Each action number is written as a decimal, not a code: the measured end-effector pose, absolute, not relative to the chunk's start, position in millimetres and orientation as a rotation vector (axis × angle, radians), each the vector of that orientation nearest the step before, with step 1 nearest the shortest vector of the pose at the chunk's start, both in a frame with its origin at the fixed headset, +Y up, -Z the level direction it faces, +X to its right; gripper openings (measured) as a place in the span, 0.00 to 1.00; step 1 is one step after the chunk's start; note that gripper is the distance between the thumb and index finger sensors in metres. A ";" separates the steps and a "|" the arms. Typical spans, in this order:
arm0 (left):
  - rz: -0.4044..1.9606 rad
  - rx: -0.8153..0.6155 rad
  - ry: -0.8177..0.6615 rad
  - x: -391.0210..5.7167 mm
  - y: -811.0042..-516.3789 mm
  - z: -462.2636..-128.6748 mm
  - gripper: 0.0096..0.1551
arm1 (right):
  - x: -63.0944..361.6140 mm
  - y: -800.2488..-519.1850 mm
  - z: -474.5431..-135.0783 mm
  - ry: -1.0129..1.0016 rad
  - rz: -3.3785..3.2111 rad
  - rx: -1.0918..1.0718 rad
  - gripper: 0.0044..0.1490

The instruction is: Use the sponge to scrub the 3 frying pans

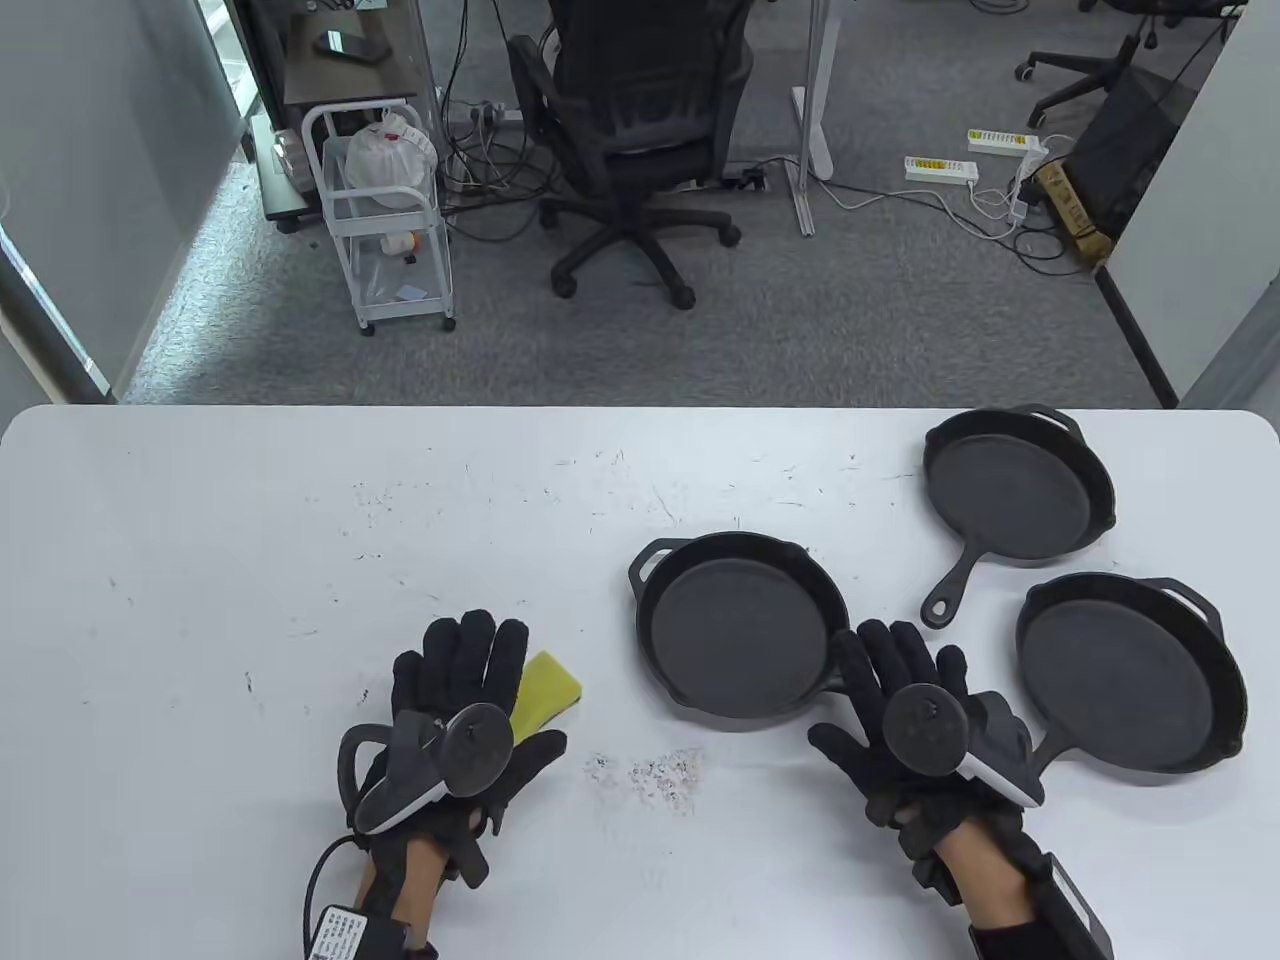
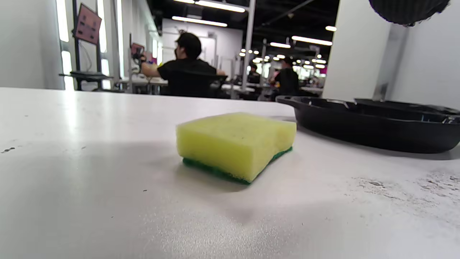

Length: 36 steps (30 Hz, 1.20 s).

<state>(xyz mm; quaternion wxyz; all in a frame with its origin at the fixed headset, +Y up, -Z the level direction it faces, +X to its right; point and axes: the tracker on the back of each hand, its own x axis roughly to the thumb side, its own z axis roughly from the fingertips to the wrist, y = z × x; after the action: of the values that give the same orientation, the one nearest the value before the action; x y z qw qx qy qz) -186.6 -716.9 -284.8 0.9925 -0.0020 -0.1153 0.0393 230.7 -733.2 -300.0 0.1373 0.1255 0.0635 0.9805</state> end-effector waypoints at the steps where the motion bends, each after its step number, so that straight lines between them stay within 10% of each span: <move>1: 0.074 -0.009 -0.232 -185.9 -717.9 -285.1 0.67 | 231.0 -733.4 -299.9 0.185 2.836 0.362 0.57; 23: -0.071 -0.160 -0.083 -171.6 -761.8 -311.2 0.56 | 232.0 -736.0 -299.9 0.209 2.827 0.354 0.56; 36: -0.019 0.229 -0.140 -149.0 -708.7 -269.6 0.54 | 257.3 -742.4 -306.5 0.270 2.855 0.137 0.56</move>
<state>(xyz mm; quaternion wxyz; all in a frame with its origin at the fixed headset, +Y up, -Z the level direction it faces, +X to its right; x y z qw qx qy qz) -149.0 -708.7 -269.6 0.9910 0.1141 -0.0696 -0.0095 257.3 -742.4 -306.5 0.1348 0.0471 0.0931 0.9854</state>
